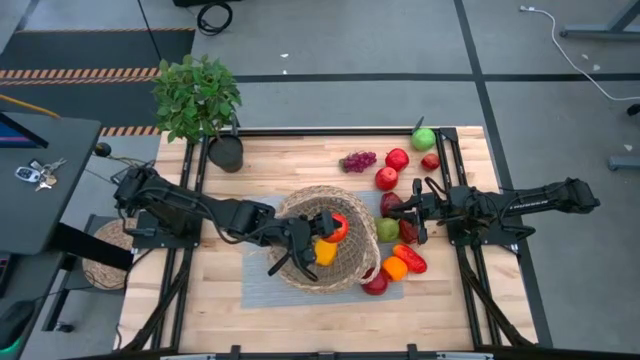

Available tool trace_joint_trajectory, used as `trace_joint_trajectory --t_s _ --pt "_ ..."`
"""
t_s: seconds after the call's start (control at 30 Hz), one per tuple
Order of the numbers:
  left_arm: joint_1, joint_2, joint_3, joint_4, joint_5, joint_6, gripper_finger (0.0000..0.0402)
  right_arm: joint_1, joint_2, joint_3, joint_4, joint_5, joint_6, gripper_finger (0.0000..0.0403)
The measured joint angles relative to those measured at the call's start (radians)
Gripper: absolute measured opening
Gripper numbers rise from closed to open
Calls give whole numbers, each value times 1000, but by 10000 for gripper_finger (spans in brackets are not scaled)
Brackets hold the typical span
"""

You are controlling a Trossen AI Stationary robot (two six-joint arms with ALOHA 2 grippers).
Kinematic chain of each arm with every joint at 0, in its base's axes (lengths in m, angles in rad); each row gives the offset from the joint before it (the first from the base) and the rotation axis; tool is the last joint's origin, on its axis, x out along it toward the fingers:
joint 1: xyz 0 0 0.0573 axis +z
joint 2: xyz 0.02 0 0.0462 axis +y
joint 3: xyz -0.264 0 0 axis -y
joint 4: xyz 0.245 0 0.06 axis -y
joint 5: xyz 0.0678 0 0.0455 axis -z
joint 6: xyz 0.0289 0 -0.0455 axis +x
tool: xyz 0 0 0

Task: Build produce basket
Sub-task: Put the left red apple into the basket

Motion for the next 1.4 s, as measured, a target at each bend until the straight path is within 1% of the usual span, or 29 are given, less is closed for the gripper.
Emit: trace_joint_trajectory --t_s 0.33,0.67,0.8,1.1,1.4 --pt "23 115 0 -18 2 -44 312 0 0 0 1 0 0 61" --pt "94 233 -1 -91 8 -334 314 0 0 0 0 0 0 61" --pt "106 269 -1 -115 8 -405 315 0 0 0 1 0 0 61" --pt "105 276 -1 -69 35 -503 317 0 0 0 2 0 0 61" --pt "107 276 0 -76 34 -506 318 0 0 0 1 0 0 61"
